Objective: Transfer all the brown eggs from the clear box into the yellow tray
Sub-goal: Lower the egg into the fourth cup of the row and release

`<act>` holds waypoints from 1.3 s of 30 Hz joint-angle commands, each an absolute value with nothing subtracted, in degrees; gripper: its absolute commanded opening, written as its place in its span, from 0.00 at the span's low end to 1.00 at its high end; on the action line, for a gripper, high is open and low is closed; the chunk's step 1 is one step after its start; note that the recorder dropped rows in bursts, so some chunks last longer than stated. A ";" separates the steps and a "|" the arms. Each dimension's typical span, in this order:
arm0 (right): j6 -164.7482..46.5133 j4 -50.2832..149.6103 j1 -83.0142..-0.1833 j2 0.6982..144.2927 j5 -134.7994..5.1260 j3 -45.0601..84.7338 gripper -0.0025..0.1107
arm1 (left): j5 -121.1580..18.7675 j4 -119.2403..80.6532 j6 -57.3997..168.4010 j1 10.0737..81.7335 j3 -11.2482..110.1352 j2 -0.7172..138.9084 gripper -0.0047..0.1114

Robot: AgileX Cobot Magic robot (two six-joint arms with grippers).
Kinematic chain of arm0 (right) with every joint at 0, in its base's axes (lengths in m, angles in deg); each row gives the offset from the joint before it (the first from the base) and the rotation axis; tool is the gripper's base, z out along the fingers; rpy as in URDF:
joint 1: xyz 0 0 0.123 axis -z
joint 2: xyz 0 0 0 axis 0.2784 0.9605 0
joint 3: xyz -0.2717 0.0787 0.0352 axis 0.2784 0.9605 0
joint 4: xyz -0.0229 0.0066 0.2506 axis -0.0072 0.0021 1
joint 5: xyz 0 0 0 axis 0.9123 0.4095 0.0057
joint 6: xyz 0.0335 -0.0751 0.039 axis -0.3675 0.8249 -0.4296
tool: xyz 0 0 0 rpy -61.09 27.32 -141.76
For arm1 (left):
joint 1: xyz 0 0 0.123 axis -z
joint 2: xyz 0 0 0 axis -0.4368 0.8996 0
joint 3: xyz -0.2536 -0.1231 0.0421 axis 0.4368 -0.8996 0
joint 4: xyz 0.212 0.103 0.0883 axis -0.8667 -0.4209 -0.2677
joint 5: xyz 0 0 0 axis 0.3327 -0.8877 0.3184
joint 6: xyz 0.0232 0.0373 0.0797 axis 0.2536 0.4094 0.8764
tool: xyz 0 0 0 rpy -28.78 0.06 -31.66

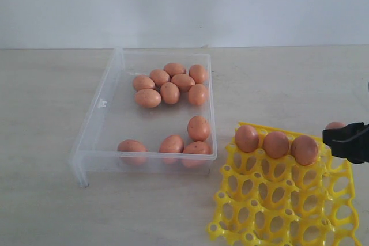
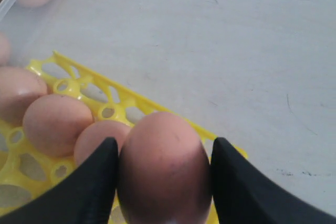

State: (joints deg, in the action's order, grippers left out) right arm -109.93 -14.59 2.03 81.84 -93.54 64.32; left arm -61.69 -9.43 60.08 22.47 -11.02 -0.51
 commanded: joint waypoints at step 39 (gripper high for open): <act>-102.81 -9.30 2.15 87.68 -97.57 64.05 0.09 | -61.44 -9.51 60.10 22.50 -11.25 -0.72 0.08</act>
